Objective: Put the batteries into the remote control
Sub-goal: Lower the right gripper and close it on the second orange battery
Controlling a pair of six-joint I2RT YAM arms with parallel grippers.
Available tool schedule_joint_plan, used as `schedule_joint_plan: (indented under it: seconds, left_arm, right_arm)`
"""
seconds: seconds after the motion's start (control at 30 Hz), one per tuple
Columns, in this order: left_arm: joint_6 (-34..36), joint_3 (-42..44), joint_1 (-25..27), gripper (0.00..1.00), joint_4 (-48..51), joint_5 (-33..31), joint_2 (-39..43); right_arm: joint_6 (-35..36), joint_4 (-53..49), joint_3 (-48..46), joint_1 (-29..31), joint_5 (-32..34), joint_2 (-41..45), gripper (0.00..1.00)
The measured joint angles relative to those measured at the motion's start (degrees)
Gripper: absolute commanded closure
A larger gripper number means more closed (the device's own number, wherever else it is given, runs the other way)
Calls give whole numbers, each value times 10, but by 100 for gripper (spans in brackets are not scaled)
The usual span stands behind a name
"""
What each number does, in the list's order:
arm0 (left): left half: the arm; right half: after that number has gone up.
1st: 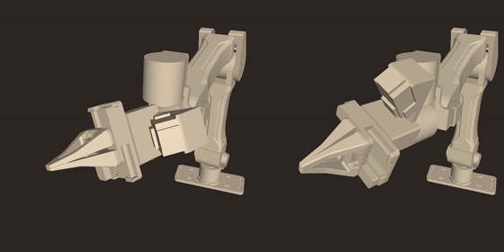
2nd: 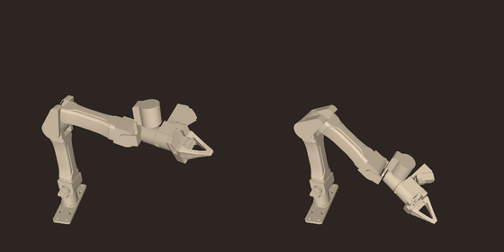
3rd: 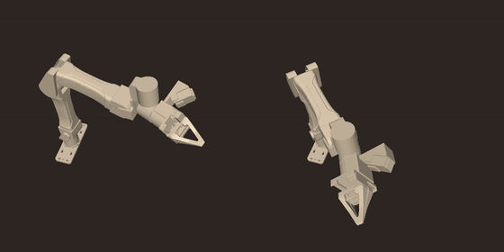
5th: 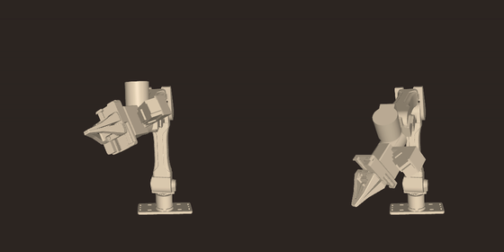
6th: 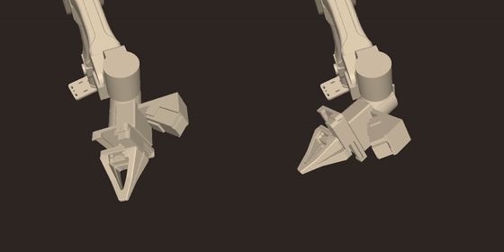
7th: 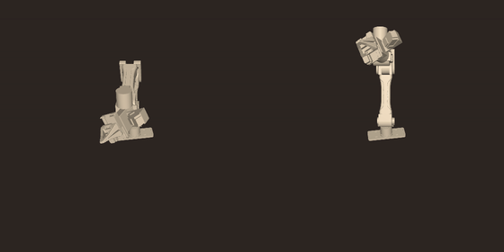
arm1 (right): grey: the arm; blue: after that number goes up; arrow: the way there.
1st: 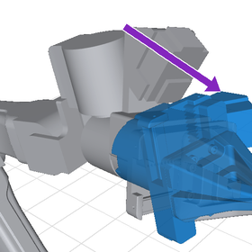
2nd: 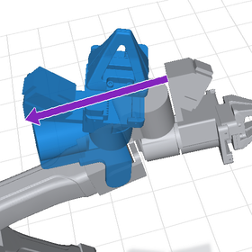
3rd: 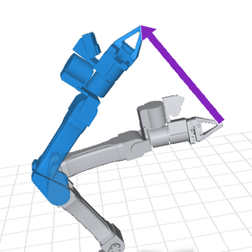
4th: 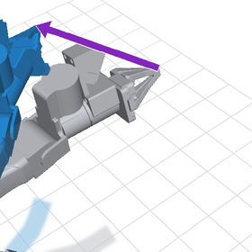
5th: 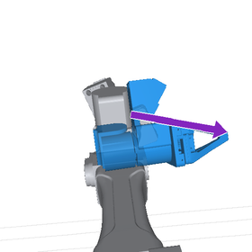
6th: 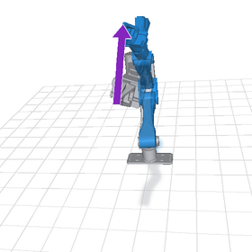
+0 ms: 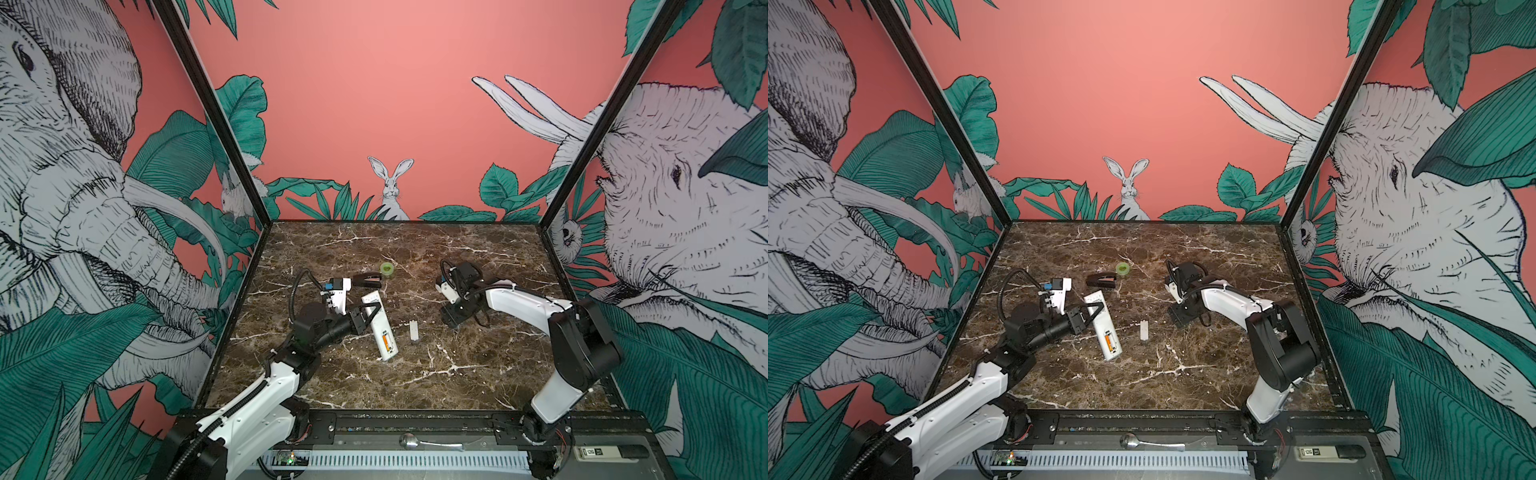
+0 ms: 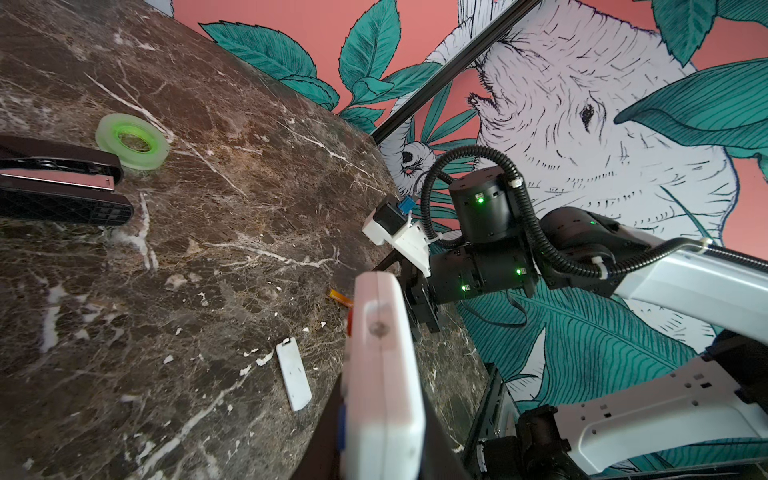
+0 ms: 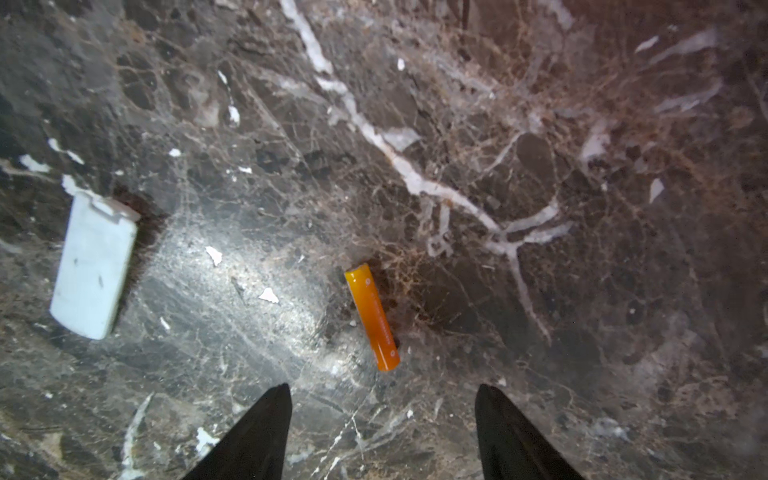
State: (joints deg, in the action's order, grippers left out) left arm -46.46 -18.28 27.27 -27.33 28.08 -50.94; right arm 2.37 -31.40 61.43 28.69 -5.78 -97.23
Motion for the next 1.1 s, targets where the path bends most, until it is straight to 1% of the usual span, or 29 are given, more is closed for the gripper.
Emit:
schedule_joint_plan:
  seconds: [0.43,0.73,1.1]
  left_arm:
    - [5,0,0,100,0,0,16]
    - [7,0,0,100,1,0,16]
    - [6,0,0,100,0,0,15]
  right_arm:
    - [11,-9,23,0,1,-43,48]
    - [22,-12,42,0,-12,-67,60]
    - [26,-23,45,0,-18,-77,67]
